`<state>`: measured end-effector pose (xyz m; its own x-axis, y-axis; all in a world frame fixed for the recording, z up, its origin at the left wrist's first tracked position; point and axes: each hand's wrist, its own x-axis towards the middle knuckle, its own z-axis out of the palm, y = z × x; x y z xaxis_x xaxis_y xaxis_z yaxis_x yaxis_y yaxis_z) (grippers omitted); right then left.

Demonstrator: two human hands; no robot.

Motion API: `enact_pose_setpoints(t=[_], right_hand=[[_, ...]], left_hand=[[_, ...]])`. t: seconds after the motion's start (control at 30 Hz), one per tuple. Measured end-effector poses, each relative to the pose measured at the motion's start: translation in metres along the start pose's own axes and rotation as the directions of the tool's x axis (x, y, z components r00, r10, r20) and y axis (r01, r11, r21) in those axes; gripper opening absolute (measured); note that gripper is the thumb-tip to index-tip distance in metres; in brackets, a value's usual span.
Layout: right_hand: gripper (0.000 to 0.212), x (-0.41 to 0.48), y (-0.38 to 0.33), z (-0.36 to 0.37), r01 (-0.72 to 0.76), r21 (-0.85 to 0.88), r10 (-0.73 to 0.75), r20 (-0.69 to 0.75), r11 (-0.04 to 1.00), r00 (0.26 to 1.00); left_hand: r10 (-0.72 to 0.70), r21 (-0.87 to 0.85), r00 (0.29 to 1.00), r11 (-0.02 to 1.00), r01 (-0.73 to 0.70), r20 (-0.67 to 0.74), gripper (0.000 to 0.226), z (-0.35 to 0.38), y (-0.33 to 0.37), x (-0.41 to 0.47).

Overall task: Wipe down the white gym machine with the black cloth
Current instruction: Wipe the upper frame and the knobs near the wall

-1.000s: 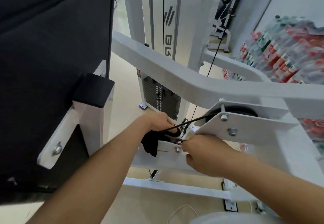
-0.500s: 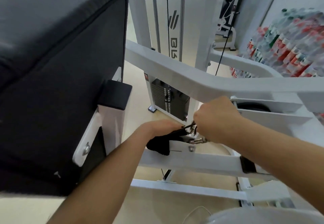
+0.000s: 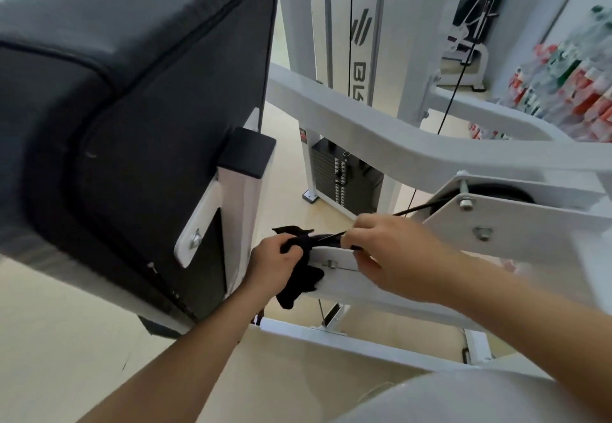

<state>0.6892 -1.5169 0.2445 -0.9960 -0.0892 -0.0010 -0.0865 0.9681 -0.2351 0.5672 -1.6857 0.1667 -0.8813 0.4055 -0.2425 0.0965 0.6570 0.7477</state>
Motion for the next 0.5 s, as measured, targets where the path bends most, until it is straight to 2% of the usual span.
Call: enact_pose_setpoints(t=[0.07, 0.13, 0.17, 0.2, 0.23, 0.27, 0.33, 0.4, 0.47, 0.5], right_hand=[[0.034, -0.002, 0.000, 0.006, -0.198, 0.105, 0.161, 0.284, 0.975, 0.945], [0.054, -0.001, -0.006, 0.012, -0.376, 0.230, 0.199, 0.549, 0.897, 0.812], [0.058, -0.001, -0.011, 0.015, -0.475, 0.370, 0.173, 0.614, 0.799, 0.770], [0.052, -0.001, -0.015, 0.018, -0.548, 0.516, 0.154, 0.620, 0.658, 0.769], [0.042, -0.001, -0.019, 0.022, -0.563, 0.619, 0.154, 0.587, 0.547, 0.795], [0.034, -0.001, -0.021, 0.022, -0.534, 0.664, 0.165, 0.536, 0.523, 0.828], [0.025, -0.003, -0.018, 0.015, -0.459, 0.595, 0.199, 0.451, 0.660, 0.870], [0.022, -0.012, -0.007, -0.004, -0.396, 0.427, 0.216, 0.410, 0.813, 0.886], [0.021, -0.025, 0.004, -0.025, -0.346, 0.227, 0.243, 0.383, 0.910, 0.891], [0.020, -0.031, 0.008, -0.030, -0.322, 0.115, 0.261, 0.367, 0.940, 0.893]], left_hand=[[-0.080, -0.156, 0.997, 0.985, 0.080, 0.004, 0.022, -0.006, -0.003, -0.015], [-0.178, -0.444, 0.982, 0.876, 0.188, 0.064, 0.022, -0.006, 0.004, -0.029], [-0.176, -0.546, 0.975, 0.808, 0.220, 0.132, 0.021, -0.004, 0.010, -0.037], [-0.135, -0.585, 0.969, 0.777, 0.232, 0.205, 0.019, 0.000, 0.018, -0.045], [-0.076, -0.565, 0.960, 0.795, 0.220, 0.268, 0.018, 0.003, 0.023, -0.052], [-0.019, -0.507, 0.956, 0.845, 0.172, 0.293, 0.016, 0.005, 0.026, -0.058], [0.072, -0.401, 0.962, 0.915, 0.042, 0.265, 0.013, 0.003, 0.031, -0.061], [0.178, -0.317, 0.958, 0.943, -0.100, 0.226, 0.017, 0.001, 0.032, -0.057], [0.287, -0.066, 0.932, 0.958, -0.279, 0.224, 0.028, 0.005, 0.032, -0.055], [0.385, 0.097, 0.896, 0.905, -0.413, 0.221, 0.031, 0.010, 0.030, -0.054]])
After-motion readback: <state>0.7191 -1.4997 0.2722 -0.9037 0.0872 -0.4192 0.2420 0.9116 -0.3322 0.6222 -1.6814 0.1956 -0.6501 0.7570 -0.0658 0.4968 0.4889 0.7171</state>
